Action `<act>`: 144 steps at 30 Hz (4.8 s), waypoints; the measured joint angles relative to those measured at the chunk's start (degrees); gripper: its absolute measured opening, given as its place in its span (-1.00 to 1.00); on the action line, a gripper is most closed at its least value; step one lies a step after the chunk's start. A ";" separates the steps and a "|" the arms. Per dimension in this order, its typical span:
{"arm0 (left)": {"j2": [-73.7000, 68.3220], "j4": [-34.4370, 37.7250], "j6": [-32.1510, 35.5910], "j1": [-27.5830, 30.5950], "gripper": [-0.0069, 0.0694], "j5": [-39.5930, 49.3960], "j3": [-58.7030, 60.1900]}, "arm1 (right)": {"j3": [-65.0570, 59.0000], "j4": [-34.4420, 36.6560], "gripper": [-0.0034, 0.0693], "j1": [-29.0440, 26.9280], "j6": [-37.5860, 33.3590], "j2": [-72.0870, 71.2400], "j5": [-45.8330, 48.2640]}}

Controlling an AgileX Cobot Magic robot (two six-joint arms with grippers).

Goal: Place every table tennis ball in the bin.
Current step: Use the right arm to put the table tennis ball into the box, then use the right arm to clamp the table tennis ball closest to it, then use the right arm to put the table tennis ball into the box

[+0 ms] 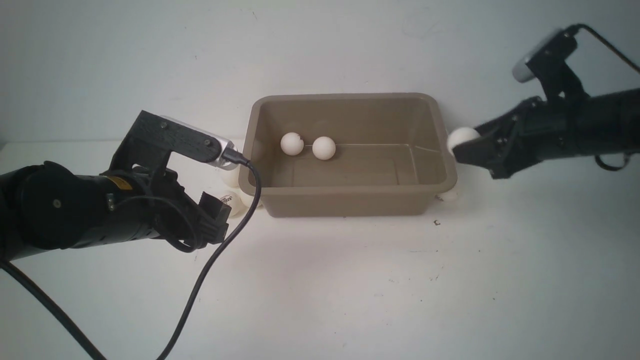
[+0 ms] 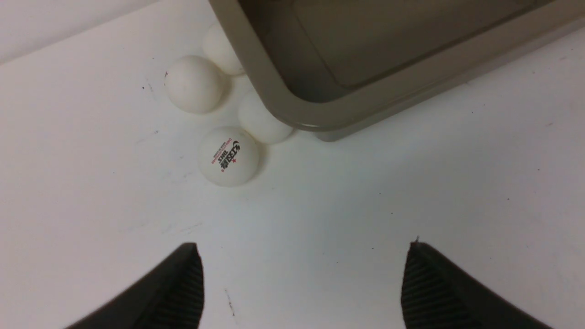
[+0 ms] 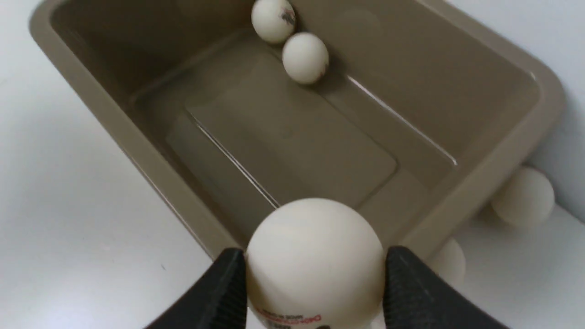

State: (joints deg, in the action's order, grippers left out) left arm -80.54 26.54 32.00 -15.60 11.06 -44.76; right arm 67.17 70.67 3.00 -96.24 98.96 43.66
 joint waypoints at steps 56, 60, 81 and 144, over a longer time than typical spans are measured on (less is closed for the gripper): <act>0.00 0.00 0.82 0.00 0.54 -1.22 0.00 | 12.41 -5.50 0.49 -9.07 -4.71 19.03 5.95; 0.00 0.00 0.82 0.00 0.54 -1.22 0.00 | 12.41 -3.26 0.49 -9.07 -7.05 20.88 5.95; 0.00 0.00 0.84 0.00 0.54 -1.28 0.00 | 12.48 3.08 0.50 -5.58 -11.24 25.33 2.13; 0.00 0.00 0.84 0.00 0.54 -1.52 0.00 | 16.40 12.45 0.37 4.36 -16.85 18.63 1.79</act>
State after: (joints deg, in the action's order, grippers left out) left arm -80.54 26.54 32.84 -15.60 9.55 -44.76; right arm 83.57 83.12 7.35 -113.09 117.58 45.45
